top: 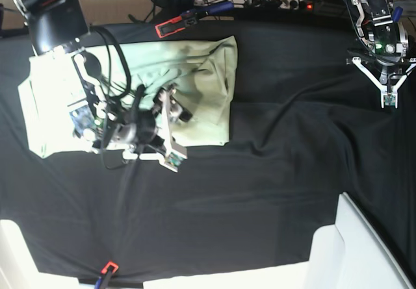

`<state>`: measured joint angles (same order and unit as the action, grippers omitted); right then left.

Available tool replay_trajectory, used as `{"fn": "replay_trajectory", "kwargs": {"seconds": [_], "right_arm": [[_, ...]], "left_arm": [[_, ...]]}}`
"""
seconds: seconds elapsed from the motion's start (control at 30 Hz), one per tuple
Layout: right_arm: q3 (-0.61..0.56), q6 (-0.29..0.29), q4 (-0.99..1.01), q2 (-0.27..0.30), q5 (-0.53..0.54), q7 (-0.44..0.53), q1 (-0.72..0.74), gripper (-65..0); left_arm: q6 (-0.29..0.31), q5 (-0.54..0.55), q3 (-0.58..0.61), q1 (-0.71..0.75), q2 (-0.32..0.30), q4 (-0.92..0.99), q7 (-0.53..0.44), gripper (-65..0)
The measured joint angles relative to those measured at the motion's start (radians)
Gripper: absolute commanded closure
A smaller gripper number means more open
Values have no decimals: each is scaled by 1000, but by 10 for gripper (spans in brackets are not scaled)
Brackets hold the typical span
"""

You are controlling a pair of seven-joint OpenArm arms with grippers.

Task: Fold the T-shirt properly
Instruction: 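Move the right gripper onto the folded stack and pinch the fabric, then drag the pinched fabric with the right gripper toward its arm base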

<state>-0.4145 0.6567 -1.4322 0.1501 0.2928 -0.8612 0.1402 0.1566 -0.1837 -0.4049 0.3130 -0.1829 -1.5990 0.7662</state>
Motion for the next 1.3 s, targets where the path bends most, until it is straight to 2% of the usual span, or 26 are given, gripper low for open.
{"fn": "replay_trajectory", "kwargs": {"seconds": [0.17, 0.33, 0.63, 0.87, 1.0, 1.07, 1.23, 1.3], "right_arm": [[-106, 1, 53, -42, 4, -3, 41, -370], [-125, 1, 175, -115, 12, 5, 77, -367], [-126, -2, 205, -113, 8, 34, 113, -367], [-126, -2, 356, -98, -2, 98, 122, -367], [-126, -2, 377, -101, 0, 108, 122, -363], [-126, -2, 375, -101, 0, 107, 122, -306], [-126, -2, 375, -104, 1, 104, 122, -23], [-126, -2, 375, -104, 1, 104, 122, 0]], "left_arm": [[0, 0, 2, 0, 0, 0, -1, 0], [0, 0, 1, 0, 0, 0, 0, 0], [0, 0, 1, 0, 0, 0, 0, 0], [0, 0, 1, 0, 0, 0, 0, 0], [0, 0, 1, 0, 0, 0, 0, 0], [0, 0, 1, 0, 0, 0, 0, 0], [0, 0, 1, 0, 0, 0, 0, 0], [0, 0, 1, 0, 0, 0, 0, 0]]}}
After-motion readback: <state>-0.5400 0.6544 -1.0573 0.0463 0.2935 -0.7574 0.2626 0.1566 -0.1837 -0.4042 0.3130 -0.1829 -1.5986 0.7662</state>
